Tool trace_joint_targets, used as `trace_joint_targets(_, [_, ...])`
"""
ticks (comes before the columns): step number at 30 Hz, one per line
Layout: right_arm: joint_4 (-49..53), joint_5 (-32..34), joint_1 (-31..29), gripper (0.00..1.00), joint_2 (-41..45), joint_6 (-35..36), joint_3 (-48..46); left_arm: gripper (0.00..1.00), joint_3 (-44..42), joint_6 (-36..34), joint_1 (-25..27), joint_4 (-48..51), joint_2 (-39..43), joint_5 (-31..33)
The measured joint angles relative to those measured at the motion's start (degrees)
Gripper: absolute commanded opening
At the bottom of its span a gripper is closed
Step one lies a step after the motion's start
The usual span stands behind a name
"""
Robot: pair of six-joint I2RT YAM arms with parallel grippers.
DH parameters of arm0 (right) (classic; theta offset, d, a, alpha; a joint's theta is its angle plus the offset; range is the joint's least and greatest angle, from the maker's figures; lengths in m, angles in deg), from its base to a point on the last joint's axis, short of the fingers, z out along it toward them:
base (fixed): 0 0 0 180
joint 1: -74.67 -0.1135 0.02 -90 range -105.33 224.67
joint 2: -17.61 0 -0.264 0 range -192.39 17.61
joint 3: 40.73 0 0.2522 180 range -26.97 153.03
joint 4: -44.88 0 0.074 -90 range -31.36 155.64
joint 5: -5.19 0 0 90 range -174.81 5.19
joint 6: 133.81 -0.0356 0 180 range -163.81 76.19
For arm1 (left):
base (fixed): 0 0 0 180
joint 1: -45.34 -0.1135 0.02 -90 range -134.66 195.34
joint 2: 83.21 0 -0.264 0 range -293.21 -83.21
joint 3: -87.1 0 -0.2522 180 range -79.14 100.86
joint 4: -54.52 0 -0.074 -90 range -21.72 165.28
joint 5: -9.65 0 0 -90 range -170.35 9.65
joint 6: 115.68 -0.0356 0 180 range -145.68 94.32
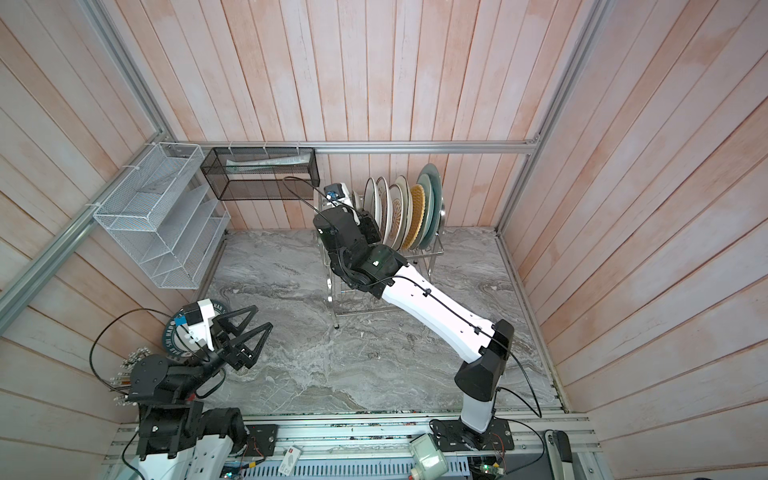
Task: Load the plates into the dish rack
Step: 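Lower the dark blue plate into the rack slot with the right gripper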
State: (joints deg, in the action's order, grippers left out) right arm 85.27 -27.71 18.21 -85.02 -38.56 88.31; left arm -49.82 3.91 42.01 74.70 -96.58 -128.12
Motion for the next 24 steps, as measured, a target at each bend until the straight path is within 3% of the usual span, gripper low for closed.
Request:
trace_joint_targets(19, [0.57, -2.64, 0.37, 0.5, 0.26, 0.39, 0.72, 1.0, -0.11, 0.02, 0.0, 0.02, -0.02, 0.02])
trace_joint_targets(24, [0.76, -3.43, 0.37, 0.53, 0.33, 0.55, 2.86, 1.0, -0.11, 0.04, 0.0, 0.0, -0.02, 0.02])
